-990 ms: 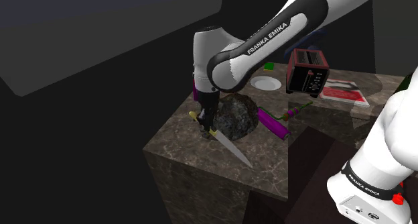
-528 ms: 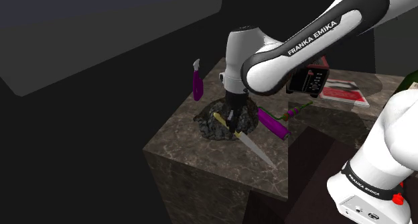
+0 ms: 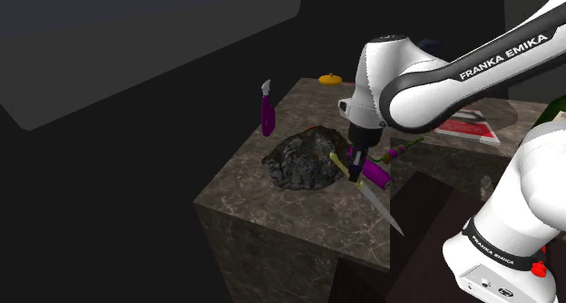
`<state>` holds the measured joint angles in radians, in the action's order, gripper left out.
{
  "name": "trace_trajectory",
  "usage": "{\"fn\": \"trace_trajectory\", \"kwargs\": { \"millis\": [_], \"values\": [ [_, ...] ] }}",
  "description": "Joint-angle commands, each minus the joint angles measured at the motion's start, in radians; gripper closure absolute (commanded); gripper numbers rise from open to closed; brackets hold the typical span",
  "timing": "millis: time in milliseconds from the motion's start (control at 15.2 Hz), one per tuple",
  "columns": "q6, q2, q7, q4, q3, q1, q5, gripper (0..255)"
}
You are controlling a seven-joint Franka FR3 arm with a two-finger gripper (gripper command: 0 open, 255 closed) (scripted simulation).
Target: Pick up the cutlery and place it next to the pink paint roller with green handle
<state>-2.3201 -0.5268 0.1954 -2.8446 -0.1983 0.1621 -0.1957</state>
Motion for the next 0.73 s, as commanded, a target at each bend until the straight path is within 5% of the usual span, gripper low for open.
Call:
{"fn": "trace_trajectory", "kwargs": {
  "millis": [0, 66, 660],
  "values": [
    [0.03, -0.096, 0.021, -0.067, 0.019, 0.003, -0.002, 255],
    [0.054, -0.161, 0.039, -0.109, 0.036, -0.002, 0.003, 255],
    [-0.14, -0.02, 0.051, -0.164, 0.023, 0.007, -0.02, 255]
  ]
}}
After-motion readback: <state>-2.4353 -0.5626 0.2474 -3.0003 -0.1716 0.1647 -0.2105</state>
